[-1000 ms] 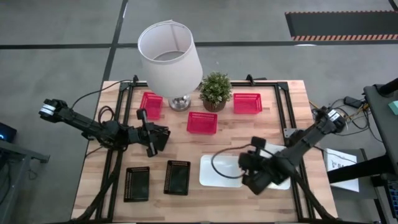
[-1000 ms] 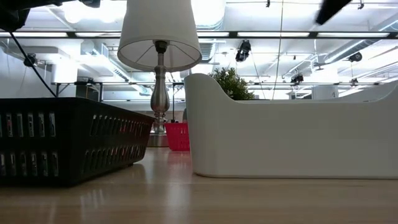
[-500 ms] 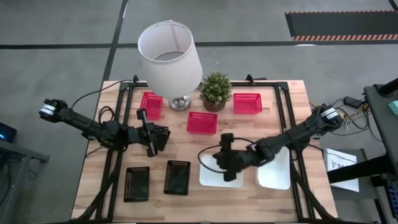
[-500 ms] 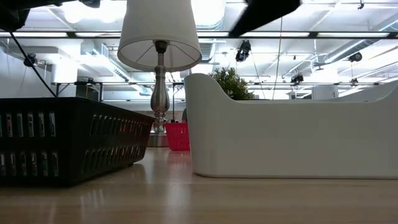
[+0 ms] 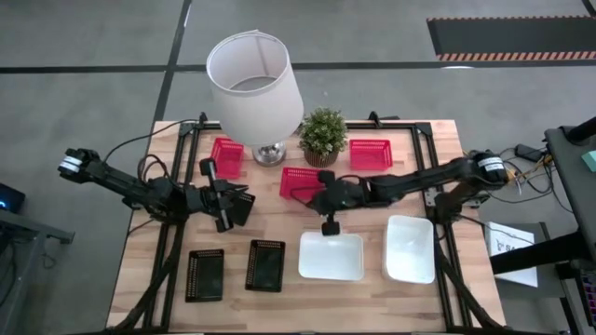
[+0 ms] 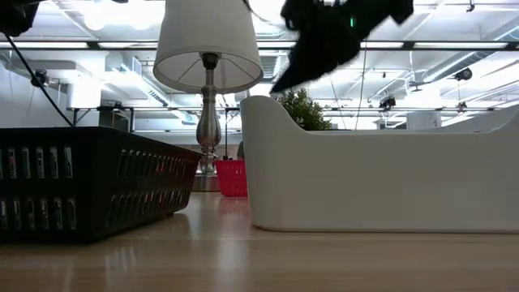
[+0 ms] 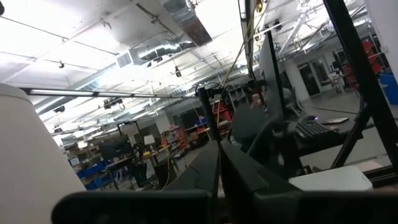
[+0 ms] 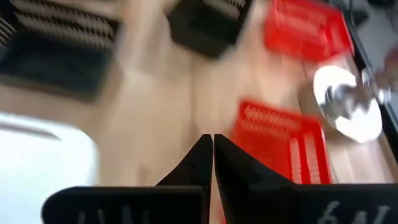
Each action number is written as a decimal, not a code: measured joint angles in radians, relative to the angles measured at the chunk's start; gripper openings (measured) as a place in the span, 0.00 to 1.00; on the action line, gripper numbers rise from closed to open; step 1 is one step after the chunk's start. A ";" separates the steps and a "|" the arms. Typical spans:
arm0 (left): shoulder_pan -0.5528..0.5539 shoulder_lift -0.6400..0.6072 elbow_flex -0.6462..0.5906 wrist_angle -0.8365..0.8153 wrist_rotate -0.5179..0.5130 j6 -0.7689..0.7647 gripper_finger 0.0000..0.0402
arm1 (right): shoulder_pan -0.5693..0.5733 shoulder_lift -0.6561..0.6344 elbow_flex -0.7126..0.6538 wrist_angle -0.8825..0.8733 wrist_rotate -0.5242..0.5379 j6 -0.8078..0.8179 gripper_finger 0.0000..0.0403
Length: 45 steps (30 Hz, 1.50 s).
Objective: Stack baskets by color
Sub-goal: Stack the middle red bin on the right red bin
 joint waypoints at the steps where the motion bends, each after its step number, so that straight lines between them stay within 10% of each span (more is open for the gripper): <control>1: 0.000 0.000 0.000 0.000 0.000 -0.001 0.00 | -0.017 0.000 -0.017 -0.001 0.000 0.002 0.02; 13: 0.000 -0.001 -0.001 0.000 0.000 0.000 0.00 | -0.081 0.002 -0.032 0.004 0.011 0.072 0.04; 30: 0.001 -0.001 -0.003 0.009 0.000 0.008 0.00 | -0.075 0.316 0.361 -0.395 0.077 0.147 0.41; 45: 0.001 -0.003 -0.005 0.010 0.000 0.008 0.00 | -0.084 0.393 0.401 -0.416 0.080 0.131 0.32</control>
